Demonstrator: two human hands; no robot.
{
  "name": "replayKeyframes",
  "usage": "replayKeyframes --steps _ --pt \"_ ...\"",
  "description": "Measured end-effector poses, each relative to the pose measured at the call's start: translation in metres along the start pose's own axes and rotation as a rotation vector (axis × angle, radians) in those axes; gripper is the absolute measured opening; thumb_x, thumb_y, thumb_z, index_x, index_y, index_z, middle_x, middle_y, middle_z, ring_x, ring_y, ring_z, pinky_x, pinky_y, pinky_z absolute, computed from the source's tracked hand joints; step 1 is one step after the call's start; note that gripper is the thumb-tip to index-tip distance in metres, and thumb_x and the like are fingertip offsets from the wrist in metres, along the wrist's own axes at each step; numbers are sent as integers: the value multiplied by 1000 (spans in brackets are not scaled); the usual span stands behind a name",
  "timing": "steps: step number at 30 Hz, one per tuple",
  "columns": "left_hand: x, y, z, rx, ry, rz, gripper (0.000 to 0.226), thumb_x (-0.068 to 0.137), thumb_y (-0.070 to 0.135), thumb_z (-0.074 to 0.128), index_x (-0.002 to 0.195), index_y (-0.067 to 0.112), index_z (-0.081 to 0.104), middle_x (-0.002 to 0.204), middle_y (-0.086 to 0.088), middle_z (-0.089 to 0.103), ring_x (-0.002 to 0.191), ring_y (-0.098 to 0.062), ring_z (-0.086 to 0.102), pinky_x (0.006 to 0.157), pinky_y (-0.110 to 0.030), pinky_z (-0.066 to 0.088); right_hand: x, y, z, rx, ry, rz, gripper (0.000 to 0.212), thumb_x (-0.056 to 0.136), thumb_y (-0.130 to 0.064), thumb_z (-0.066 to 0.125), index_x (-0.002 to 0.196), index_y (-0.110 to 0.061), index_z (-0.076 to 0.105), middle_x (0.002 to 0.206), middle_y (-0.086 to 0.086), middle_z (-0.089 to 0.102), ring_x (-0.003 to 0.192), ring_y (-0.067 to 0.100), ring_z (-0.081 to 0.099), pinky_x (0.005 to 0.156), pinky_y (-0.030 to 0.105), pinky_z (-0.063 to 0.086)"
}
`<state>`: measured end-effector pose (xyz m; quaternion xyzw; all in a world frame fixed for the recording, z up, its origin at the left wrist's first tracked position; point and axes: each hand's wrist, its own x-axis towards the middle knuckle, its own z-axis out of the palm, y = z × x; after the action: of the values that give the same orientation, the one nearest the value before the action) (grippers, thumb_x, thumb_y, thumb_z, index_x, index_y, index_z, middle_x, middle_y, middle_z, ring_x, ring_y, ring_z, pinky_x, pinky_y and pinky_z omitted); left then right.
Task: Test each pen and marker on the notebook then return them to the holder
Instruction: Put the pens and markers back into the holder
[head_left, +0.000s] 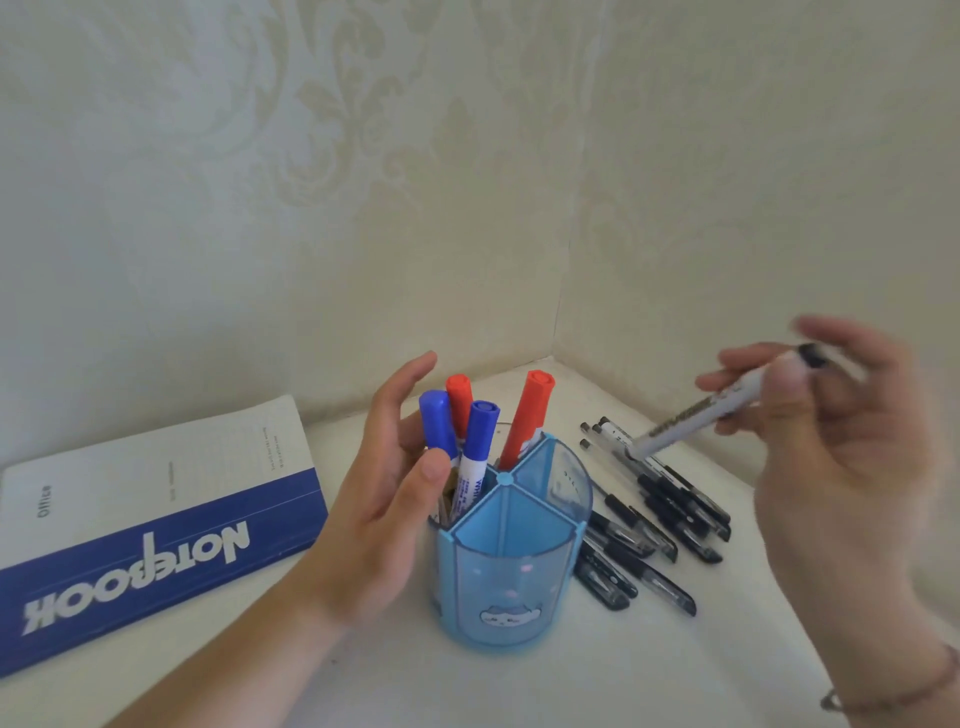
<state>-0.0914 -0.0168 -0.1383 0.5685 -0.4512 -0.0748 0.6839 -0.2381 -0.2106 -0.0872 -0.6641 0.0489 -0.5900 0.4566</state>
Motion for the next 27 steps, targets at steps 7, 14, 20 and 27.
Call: replayKeyframes --steps 7,14,20,27 --pt "-3 2 0 30 -33 -21 82 85 68 50 148 23 24 129 -7 61 124 -15 55 93 -10 42 -12 -19 11 323 -49 -61 64 95 -40 52 119 15 29 89 1 67 72 23 68 57 27 49" --pt "-3 5 2 -11 -31 -22 79 85 64 53 146 23 25 125 0 63 118 -12 60 91 -9 43 -29 -14 26 124 -364 -15 18 86 -38 66 100 -35 56 101 1 69 95 28 67 74 49 53" --pt "-3 6 1 -10 -34 -22 79 86 64 52 146 21 25 124 -1 63 114 -13 61 90 -12 44 0 -1 2 -16 -236 -7 18 91 -25 61 107 -33 59 102 -1 67 90 24 62 64 28 50" --pt "-3 5 1 12 -39 -13 83 85 67 50 147 18 25 128 -3 62 123 -15 56 92 -11 43 15 50 -33 -886 -594 538 31 80 -3 65 65 -31 66 61 -1 63 54 20 56 43 12 36"
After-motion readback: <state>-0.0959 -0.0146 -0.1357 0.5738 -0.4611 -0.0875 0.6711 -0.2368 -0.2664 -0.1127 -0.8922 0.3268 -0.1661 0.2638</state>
